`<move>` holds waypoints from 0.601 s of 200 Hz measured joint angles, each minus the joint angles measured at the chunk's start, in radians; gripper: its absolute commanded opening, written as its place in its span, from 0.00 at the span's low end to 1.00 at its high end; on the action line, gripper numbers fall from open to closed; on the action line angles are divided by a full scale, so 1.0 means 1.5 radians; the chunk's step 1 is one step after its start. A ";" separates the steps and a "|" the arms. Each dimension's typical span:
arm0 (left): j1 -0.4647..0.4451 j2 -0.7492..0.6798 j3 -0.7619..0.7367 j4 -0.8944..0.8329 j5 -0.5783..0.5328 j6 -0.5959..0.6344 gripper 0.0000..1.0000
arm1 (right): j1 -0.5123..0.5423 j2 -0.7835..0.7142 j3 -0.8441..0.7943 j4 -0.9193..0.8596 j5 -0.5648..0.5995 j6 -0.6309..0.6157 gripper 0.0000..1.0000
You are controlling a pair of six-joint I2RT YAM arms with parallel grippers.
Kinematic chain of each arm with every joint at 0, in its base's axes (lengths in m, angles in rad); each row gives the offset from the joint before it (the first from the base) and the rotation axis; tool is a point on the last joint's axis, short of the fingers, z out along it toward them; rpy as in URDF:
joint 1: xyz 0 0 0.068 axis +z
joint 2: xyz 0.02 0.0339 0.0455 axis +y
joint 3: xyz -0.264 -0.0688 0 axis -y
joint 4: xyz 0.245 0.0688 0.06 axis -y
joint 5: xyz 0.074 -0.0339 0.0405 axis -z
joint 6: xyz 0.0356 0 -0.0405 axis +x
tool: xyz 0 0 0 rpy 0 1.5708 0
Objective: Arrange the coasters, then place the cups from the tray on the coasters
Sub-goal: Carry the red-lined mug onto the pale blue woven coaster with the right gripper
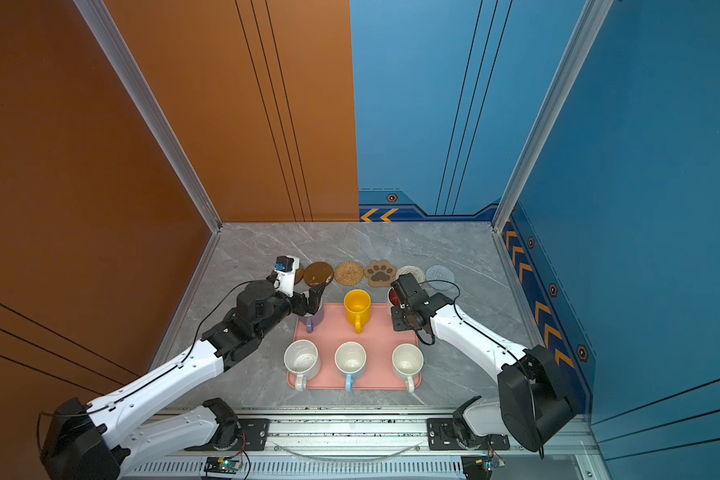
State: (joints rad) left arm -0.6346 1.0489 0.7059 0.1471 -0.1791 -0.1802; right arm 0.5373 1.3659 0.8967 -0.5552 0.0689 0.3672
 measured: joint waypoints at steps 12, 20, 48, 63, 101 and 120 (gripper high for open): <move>0.000 -0.001 0.000 0.000 0.000 0.000 0.98 | -0.003 -0.004 0.000 0.000 -0.001 0.000 0.00; 0.000 -0.002 -0.001 0.000 0.000 0.000 0.98 | -0.008 -0.005 0.001 0.000 -0.003 0.001 0.00; 0.001 -0.006 -0.004 0.000 0.000 0.000 0.98 | -0.041 -0.005 0.012 -0.002 -0.010 0.005 0.00; 0.001 -0.008 -0.004 0.000 0.000 0.000 0.98 | -0.063 -0.005 0.033 -0.007 -0.013 0.005 0.00; 0.005 -0.013 -0.004 0.001 0.000 0.000 0.98 | -0.123 0.007 0.101 -0.013 -0.020 -0.002 0.00; 0.005 -0.014 -0.004 0.002 0.000 0.000 0.98 | -0.161 0.025 0.124 -0.014 -0.028 -0.006 0.00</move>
State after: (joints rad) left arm -0.6273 1.0283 0.6994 0.1493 -0.1795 -0.1806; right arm 0.2958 1.4040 1.0832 -0.5758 0.0269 0.3580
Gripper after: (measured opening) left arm 0.978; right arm 0.134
